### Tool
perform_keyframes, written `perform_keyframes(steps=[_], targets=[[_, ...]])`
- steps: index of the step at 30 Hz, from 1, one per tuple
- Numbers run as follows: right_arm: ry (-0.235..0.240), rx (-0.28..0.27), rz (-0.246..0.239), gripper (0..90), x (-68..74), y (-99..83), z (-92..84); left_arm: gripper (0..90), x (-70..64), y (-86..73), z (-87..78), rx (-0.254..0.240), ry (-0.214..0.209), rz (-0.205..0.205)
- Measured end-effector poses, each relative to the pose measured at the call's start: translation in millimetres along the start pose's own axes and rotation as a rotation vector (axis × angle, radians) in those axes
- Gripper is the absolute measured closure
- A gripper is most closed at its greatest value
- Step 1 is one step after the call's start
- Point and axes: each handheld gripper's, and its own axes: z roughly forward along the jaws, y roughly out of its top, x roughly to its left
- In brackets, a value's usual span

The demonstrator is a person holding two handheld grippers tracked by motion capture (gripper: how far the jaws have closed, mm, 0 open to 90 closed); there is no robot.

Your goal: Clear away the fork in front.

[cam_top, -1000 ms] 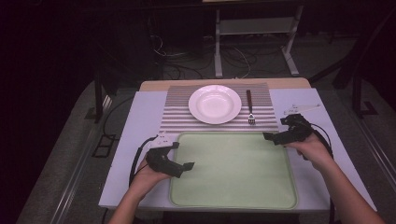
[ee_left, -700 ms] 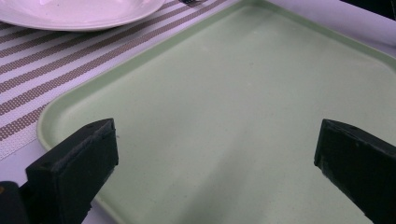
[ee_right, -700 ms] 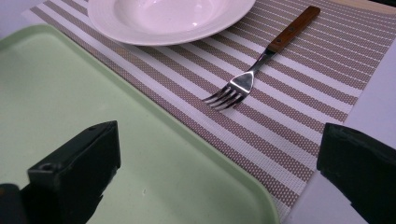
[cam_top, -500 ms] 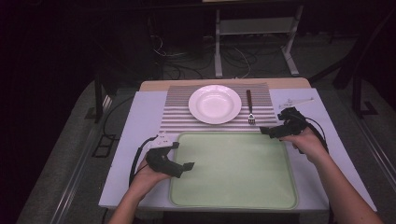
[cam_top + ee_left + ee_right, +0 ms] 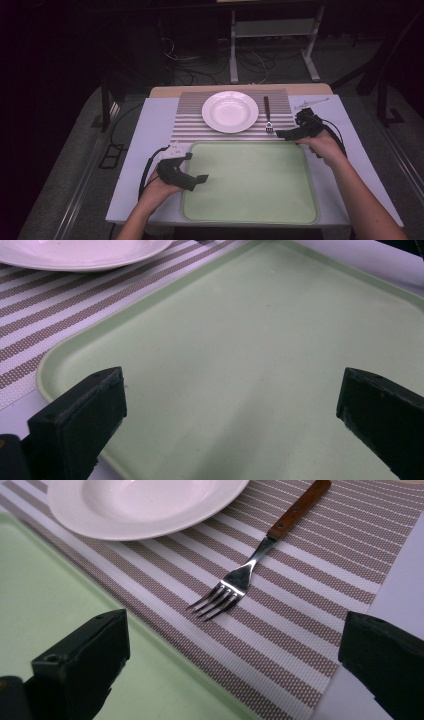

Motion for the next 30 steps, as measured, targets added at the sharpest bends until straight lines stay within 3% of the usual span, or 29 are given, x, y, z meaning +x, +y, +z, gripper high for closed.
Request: perform_keyframes(steps=[6, 16, 30], targets=[[-0.003, 0.015, 0.021, 0.3, -5.0, 5.6, 8.2, 0.0, 0.8, -0.1, 0.2, 0.001, -0.001, -0.003], [-0.014, 0.043, 0.017, 0.3, -8.1, 19.2, 19.4, 0.0, 0.8, -0.1, -0.2, 0.000, -0.002, -0.002], [-0.019, 0.048, 0.037, 3.6, -15.3, 37.3, 30.6, 0.0, 0.7, 0.4, -1.7, -0.007, 0.003, -0.002]])
